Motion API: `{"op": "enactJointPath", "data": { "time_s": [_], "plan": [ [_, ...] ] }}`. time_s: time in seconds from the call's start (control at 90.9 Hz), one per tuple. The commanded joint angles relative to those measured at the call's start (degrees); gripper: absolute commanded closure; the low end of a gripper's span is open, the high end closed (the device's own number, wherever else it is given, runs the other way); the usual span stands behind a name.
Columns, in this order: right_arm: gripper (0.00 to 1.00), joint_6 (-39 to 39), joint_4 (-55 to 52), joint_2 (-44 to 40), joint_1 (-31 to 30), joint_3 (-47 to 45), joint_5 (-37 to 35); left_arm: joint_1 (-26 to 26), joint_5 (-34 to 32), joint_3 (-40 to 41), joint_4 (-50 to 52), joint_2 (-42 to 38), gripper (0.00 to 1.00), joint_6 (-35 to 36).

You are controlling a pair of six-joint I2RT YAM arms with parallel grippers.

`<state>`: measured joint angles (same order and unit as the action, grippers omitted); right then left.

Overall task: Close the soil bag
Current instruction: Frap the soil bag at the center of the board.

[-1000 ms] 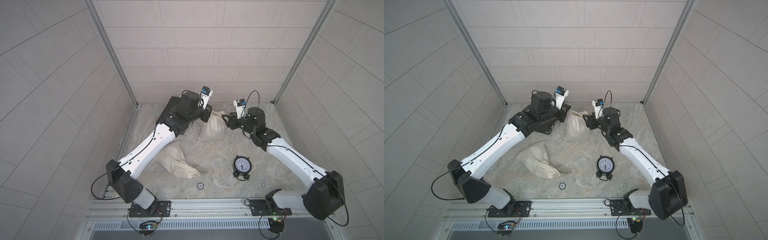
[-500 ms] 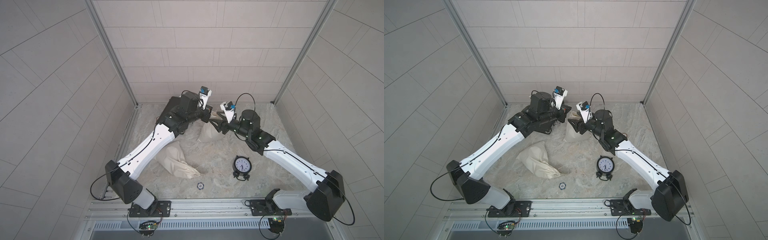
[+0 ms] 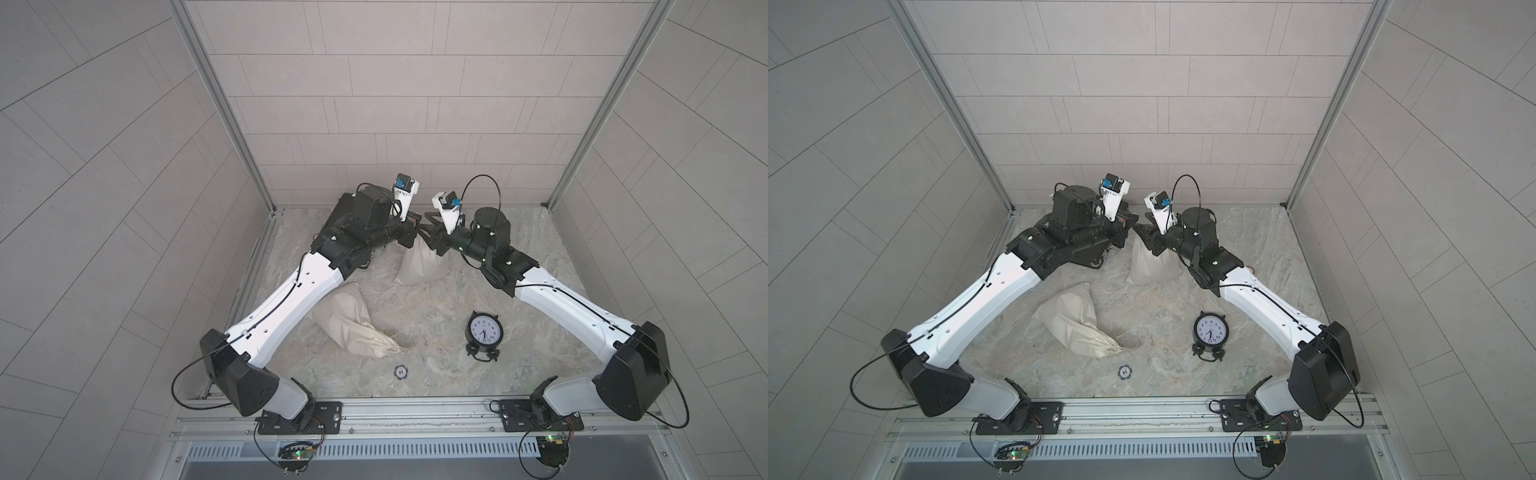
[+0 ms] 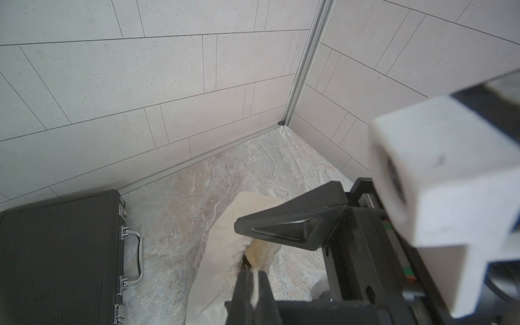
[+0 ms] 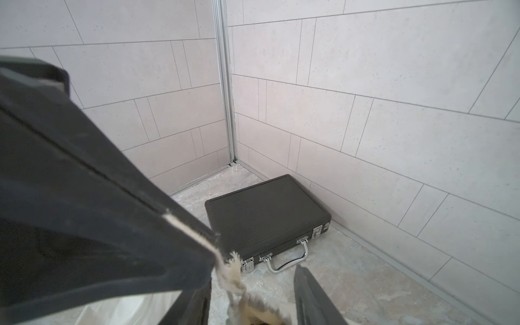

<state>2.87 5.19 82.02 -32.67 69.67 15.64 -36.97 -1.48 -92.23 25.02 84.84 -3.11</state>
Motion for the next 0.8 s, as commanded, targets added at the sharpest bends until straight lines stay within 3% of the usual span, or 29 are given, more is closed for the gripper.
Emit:
{"op": "enactJointPath", "data": {
  "time_s": [0.0, 0.066, 0.143, 0.319, 0.429, 0.517, 0.594, 0.792],
  "plan": [
    [0.58, -1.0, -0.1, 2.2, -0.1, 0.3, -1.0, 0.2, 0.2, 0.1, -3.2, -3.7, 1.00, -0.8],
    [0.65, -1.5, -1.2, 3.5, 0.2, 0.0, -1.8, 0.7, -0.1, 0.8, -4.5, -5.2, 1.00, -1.8],
    [0.71, -1.6, -2.8, 4.3, 0.4, -1.6, -7.6, 2.4, 0.9, 0.7, -4.9, -7.1, 1.00, -3.6],
    [0.71, -0.8, -2.9, 5.2, 4.1, -7.5, -14.1, 7.8, 4.5, 0.7, -5.8, -11.1, 1.00, -7.8],
    [0.72, -0.6, -6.5, 7.2, 5.5, -6.3, -14.5, 8.7, 4.2, 1.7, -5.7, -12.7, 1.00, -8.3],
    [0.72, -2.6, -8.5, 6.6, 5.2, -4.8, -7.9, 8.8, 5.1, 3.1, -6.2, -12.9, 1.00, -8.8],
    [0.66, -3.5, -7.3, 4.4, 3.3, -4.7, -5.6, 8.8, 6.5, 4.5, -7.1, -12.8, 1.00, -9.7],
    [0.39, -4.8, -1.2, -0.1, -2.0, -3.5, -3.9, 8.8, 8.0, 7.9, -8.7, -12.7, 1.00, -10.8]
  ]
}}
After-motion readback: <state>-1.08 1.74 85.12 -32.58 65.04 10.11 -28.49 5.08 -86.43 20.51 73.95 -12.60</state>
